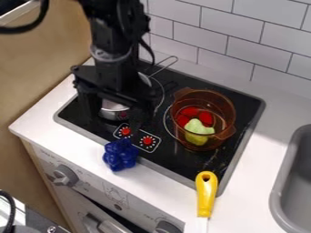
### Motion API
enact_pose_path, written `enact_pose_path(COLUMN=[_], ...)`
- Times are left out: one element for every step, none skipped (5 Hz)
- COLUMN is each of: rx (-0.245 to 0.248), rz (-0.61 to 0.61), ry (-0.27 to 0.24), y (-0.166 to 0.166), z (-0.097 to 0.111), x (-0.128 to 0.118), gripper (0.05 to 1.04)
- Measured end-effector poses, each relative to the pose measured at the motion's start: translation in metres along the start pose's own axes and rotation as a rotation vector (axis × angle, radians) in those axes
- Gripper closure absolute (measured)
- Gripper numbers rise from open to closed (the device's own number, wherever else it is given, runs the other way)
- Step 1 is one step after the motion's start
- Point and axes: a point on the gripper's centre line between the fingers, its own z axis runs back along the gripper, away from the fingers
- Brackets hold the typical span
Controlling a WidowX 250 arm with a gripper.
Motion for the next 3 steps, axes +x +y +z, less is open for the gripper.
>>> enact_pose_path(rx=[0.056, 0.086, 0.100], rz=[-0.026, -0.043, -0.029], ry=[-0.055, -0.082, -0.038], y=[0.004, 0.007, 0.011], z=[-0.010, -0.022, -0.038], x=[-0.001, 0.001, -0.001], gripper=[0.083, 0.083, 0.083])
